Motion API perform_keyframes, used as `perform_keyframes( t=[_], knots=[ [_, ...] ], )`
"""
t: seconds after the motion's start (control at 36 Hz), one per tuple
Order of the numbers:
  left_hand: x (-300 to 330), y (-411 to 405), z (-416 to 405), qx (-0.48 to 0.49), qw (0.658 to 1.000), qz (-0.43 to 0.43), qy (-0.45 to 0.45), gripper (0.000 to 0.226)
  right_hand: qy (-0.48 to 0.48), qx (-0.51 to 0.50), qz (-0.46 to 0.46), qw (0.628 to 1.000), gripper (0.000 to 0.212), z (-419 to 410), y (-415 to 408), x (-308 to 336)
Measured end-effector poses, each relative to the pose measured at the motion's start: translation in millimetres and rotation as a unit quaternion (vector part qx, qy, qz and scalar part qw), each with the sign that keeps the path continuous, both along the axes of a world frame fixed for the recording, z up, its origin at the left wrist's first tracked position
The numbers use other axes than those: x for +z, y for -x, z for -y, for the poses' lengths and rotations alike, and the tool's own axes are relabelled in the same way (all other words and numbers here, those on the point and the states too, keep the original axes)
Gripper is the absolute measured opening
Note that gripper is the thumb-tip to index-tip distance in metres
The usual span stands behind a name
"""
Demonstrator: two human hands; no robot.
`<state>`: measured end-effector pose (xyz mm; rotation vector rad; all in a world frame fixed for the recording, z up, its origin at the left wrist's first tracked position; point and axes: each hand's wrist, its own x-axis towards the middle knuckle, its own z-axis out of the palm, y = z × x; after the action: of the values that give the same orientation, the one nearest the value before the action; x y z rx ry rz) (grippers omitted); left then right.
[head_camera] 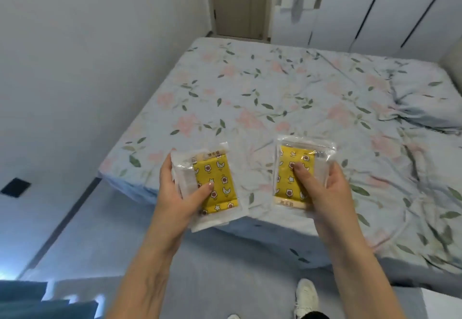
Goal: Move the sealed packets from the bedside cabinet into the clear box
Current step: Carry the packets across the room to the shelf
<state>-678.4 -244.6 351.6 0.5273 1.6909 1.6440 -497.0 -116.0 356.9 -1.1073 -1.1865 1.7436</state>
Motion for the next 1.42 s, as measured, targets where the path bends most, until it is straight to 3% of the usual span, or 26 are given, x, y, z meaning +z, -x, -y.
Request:
perform_keyframes(
  t=[0.17, 0.36, 0.81, 1.08, 1.42],
  knots=[
    [15.9, 81.0, 70.4, 0.104, 0.994, 0.003, 0.014, 0.047, -0.008, 0.125, -0.003, 0.992, 0.034, 41.9, 108.7, 22.4],
    [13.7, 164.0, 99.4, 0.196, 0.980, 0.015, 0.024, 0.039, -0.008, 0.218, 0.005, 0.976, 0.028, 51.7, 227.2, 18.9],
    [43.8, 433.0, 38.2, 0.309, 0.951, -0.006, 0.034, 0.033, 0.002, 0.304, 0.017, 0.952, 0.028, -23.0, 515.5, 23.2],
    [41.2, 555.9, 24.4, 0.339, 0.940, 0.028, 0.025, 0.034, 0.004, 0.319, 0.024, 0.948, 0.031, -42.7, 647.6, 28.0],
    [19.5, 743.9, 51.3, 0.289, 0.955, 0.040, 0.055, 0.035, -0.023, 0.240, 0.066, 0.968, 0.033, -18.9, 828.7, 9.1]
  ],
)
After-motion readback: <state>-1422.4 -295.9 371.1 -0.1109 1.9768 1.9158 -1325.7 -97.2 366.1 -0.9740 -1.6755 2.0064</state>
